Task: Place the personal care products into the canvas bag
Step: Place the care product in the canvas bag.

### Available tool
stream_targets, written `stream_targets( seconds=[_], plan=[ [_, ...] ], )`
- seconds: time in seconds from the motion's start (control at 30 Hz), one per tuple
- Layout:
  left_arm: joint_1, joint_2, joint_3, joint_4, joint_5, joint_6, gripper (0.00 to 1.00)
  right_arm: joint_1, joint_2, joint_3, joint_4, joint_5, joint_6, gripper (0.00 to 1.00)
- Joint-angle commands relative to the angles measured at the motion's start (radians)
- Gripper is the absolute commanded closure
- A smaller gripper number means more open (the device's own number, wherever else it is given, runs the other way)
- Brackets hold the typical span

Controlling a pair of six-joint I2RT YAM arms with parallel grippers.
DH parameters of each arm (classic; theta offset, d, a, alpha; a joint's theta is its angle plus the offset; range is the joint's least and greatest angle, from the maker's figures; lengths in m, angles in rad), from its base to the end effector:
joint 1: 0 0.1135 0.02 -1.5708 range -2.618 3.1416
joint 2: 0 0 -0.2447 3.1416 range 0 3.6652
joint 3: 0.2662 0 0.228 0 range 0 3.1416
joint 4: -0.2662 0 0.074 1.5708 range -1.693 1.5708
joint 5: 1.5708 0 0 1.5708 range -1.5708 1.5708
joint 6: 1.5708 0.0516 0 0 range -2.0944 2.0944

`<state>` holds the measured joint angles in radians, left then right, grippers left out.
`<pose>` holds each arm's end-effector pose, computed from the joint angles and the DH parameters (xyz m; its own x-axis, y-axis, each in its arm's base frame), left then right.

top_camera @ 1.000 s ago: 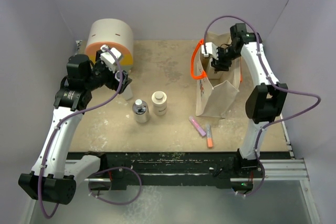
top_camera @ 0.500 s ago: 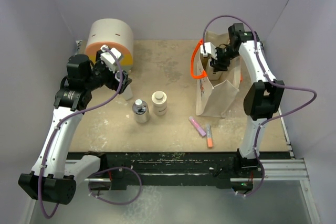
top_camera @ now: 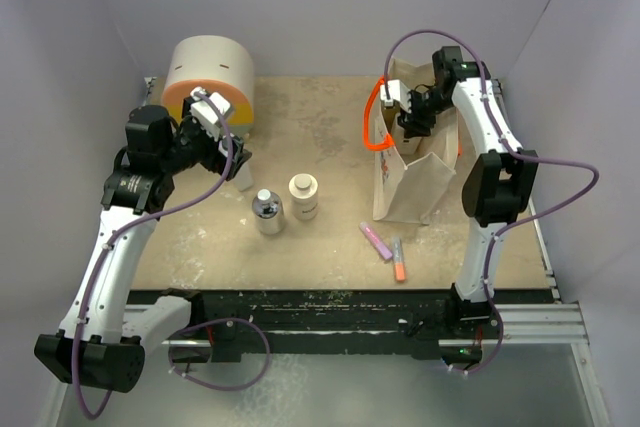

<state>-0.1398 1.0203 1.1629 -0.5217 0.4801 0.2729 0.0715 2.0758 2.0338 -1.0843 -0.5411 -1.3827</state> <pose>0.2071 -0.0532 0.3684 -0.2051 0.2703 -0.9407 0.6270 0.7743 0.0858 0.4086 0.0559 0.2716 0.1088 -0.8364 -0.5372 -0.9374 0.0936 -0.3355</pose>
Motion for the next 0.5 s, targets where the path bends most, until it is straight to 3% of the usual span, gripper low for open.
stream_targets(
  seconds=[0.0, 0.3, 0.47],
  plan=[
    [-0.007, -0.020, -0.004, 0.026, 0.027, 0.006, 0.01, -0.003, -0.046, 0.020, 0.140, -0.030, -0.008, 0.77],
    [-0.006, -0.027, -0.008, 0.023, 0.029, 0.010, 0.01, -0.003, -0.040, 0.002, 0.162, -0.007, 0.025, 0.65],
    [-0.006, -0.036, -0.018, 0.024, 0.027, 0.020, 0.01, -0.004, -0.049, -0.001, 0.167, -0.005, 0.030, 0.51]
  ],
)
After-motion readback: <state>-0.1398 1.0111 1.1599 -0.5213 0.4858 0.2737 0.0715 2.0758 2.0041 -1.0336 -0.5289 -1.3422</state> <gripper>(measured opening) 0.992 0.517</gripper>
